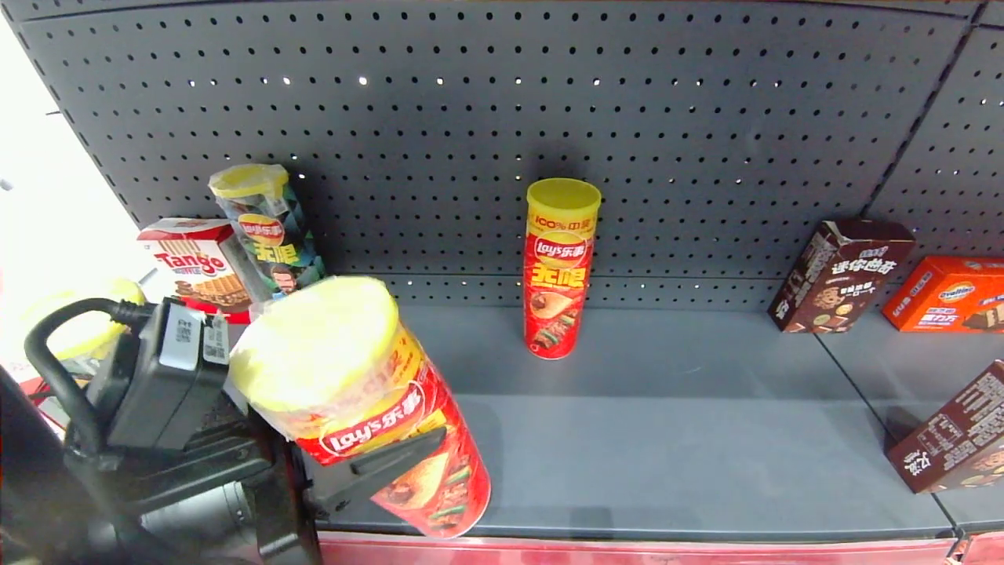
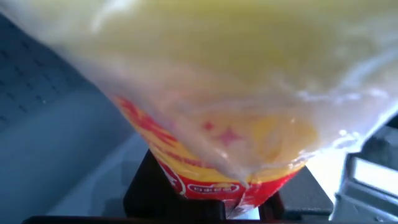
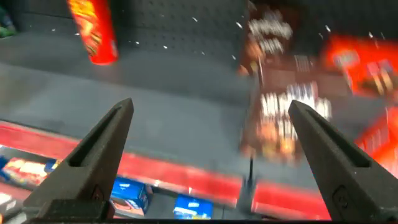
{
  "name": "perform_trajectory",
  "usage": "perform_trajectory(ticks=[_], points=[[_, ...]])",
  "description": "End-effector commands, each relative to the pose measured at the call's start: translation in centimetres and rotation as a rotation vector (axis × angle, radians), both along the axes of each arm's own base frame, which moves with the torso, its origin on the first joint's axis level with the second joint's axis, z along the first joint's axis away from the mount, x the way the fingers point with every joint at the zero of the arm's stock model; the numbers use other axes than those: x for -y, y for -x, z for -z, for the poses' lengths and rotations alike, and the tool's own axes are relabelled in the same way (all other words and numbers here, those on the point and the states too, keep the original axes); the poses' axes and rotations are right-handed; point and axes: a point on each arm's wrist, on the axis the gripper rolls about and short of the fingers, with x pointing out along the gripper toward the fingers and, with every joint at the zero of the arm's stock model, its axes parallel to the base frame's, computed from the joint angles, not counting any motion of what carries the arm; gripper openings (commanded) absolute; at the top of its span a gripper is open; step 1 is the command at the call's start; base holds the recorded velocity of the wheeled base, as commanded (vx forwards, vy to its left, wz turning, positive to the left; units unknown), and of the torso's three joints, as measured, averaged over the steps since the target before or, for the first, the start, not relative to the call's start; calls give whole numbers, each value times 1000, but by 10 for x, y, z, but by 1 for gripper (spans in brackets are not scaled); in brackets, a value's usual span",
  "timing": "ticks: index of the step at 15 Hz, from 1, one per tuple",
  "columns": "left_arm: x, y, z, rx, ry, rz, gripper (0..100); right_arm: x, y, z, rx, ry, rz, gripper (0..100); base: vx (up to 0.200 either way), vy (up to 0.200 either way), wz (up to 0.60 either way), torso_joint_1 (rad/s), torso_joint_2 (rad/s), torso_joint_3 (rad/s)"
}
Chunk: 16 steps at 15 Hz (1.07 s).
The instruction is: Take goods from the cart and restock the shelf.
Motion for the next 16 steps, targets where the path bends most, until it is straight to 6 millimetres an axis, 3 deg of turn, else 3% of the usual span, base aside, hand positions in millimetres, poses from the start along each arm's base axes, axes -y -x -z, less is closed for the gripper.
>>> perform_trajectory(ticks=[1, 3, 8, 10, 11, 13, 16], points=[[1, -5, -9, 28, 18, -8, 0, -6, -56, -53, -58, 68, -136, 100, 0, 0, 0, 0, 0, 0], [1, -5, -9, 25, 17, -8, 0, -13, -82, -66, -71, 75, -205, 100, 0, 0, 0, 0, 0, 0], [4, -9, -9, 18, 12, -10, 0, -42, -135, -68, -82, 74, -363, 100, 0, 0, 0, 0, 0, 0], [5, -11, -14, 15, 10, -11, 0, -55, -168, -64, -76, 75, -452, 100, 0, 0, 0, 0, 0, 0], [5, -11, -14, 15, 10, -11, 0, -55, -168, -64, -76, 75, -452, 100, 0, 0, 0, 0, 0, 0], [7, -13, -18, 5, 3, -15, 0, -69, -204, -72, -81, 74, -508, 100, 0, 0, 0, 0, 0, 0], [6, -13, -18, 5, 3, -18, 0, -85, -227, -75, -86, 77, -606, 100, 0, 0, 0, 0, 0, 0]])
